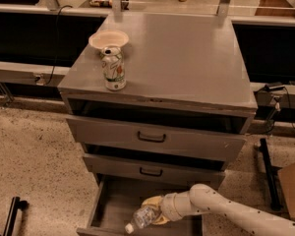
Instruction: Pick blue plastic bottle from bottom drawer and place on counter
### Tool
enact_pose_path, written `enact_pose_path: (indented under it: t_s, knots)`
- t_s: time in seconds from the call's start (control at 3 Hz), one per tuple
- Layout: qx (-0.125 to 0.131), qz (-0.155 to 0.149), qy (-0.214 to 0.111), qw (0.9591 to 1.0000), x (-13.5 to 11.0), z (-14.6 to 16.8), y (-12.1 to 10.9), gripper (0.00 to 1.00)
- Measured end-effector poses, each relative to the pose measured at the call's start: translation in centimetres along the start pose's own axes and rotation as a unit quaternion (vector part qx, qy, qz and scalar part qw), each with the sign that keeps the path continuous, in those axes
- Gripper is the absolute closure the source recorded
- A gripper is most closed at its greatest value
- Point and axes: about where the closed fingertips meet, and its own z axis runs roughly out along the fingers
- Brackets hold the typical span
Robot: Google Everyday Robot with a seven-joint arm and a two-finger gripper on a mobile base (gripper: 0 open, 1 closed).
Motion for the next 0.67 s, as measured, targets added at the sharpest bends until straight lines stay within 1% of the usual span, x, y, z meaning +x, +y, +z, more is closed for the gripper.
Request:
enact_pose_path:
  t_s: [0.33,0.67]
  knots:
    - [0.042,-0.025,-0.01,0.9988,-2.2,-3.2,-1.9,1.0]
    - [0.121,-0.055,-0.04,0.9903,-4.3,-7.7,-4.8,1.0]
